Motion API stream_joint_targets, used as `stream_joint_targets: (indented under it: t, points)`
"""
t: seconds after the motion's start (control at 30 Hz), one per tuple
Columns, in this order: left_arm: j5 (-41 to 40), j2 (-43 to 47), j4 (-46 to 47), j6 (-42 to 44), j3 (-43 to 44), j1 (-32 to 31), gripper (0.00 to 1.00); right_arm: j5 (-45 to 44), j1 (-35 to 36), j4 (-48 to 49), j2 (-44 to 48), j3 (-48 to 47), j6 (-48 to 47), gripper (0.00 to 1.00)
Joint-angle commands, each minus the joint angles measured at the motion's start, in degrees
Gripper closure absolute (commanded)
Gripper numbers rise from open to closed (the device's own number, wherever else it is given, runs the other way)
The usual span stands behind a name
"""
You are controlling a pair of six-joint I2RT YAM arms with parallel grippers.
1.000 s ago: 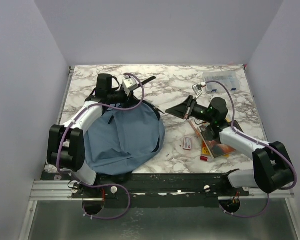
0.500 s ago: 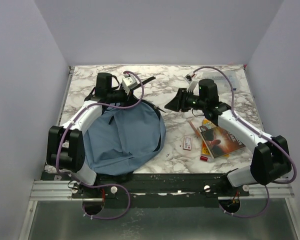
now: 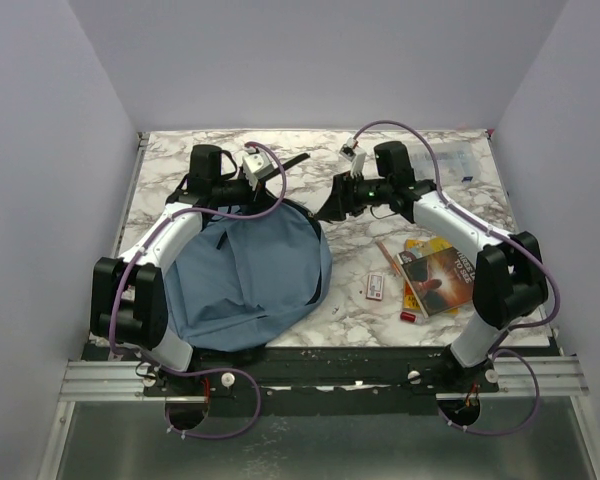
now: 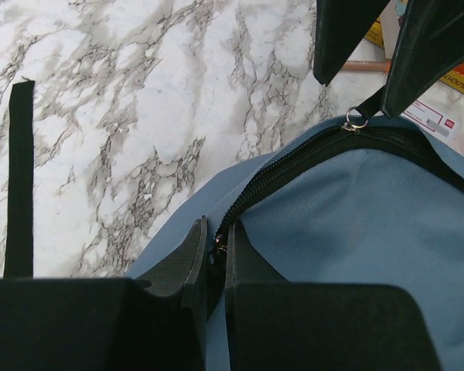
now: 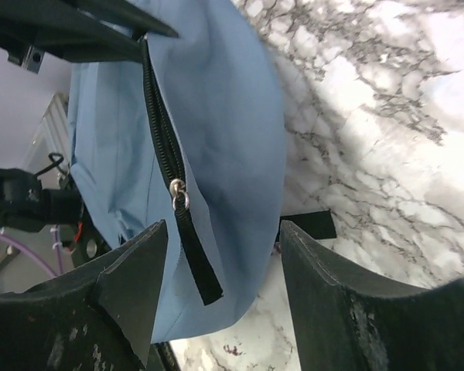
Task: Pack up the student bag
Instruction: Unzip the student bag at the center of the board.
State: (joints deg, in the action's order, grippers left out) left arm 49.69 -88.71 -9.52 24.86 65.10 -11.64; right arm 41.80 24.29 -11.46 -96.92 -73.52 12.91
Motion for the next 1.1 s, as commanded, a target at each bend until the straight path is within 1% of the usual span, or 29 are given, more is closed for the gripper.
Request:
stream_joint_targets:
  t: [0.0, 0.07, 0.17, 0.3, 0.33, 0.47, 0.5, 0.57, 0.6, 0.8, 1.0, 1.07]
  points:
    - [4.4, 1.2, 1.4, -0.3, 1.0, -0.3, 1.0, 6.5, 0.0, -1.1, -0.3, 0.4, -3.7, 0.36]
    - [4.1, 1.1, 1.4, -0.3, 1.2, -0.5, 1.0, 7.0, 0.1, -0.5, -0.6, 1.1, -3.3, 0.38]
    - [3.8, 1.0, 1.4, -0.2, 1.1, -0.6, 1.0, 9.7, 0.0, 0.3, -1.2, 1.5, -2.5, 0.44]
    - [3.0, 1.3, 1.4, 0.0, 1.0, -0.6, 1.0, 10.4, 0.1, 2.4, -0.4, 2.8, -0.9, 0.52]
    - [2.9, 1.4, 1.3, 0.1, 1.0, -0.6, 1.0, 10.4, 0.0, 2.6, -0.4, 2.9, -0.7, 0.56]
    - [2.4, 1.3, 1.2, 0.3, 0.9, -0.6, 1.0, 8.6, 0.0, 2.6, 0.1, 3.4, -0.2, 0.73]
    - [2.3, 1.3, 1.1, 0.3, 0.9, -0.6, 1.0, 8.3, 0.1, 2.0, 0.1, 3.3, -0.4, 0.79]
    - [1.7, 1.3, 1.1, 0.3, 0.9, -0.6, 1.0, 7.2, 0.1, 1.5, 0.4, 3.5, 0.4, 0.96]
    - [1.1, 1.2, 1.0, 0.2, 1.0, -0.6, 1.0, 6.4, 0.1, 1.0, 0.6, 3.6, 0.7, 0.99]
    - [-1.5, 0.8, 0.8, -0.3, 1.4, -0.6, 1.0, 0.3, 1.0, -2.9, 3.9, 4.0, 2.2, 0.99]
    - [-2.3, -0.4, -0.2, -3.0, 3.2, -0.7, 1.0, -2.0, 1.7, -5.0, 4.9, 4.3, 3.0, 1.0]
    - [-3.6, -0.3, -0.2, -5.6, 3.7, -0.8, 0.88, -3.1, 1.9, -5.6, 5.0, 3.9, 3.2, 0.99]
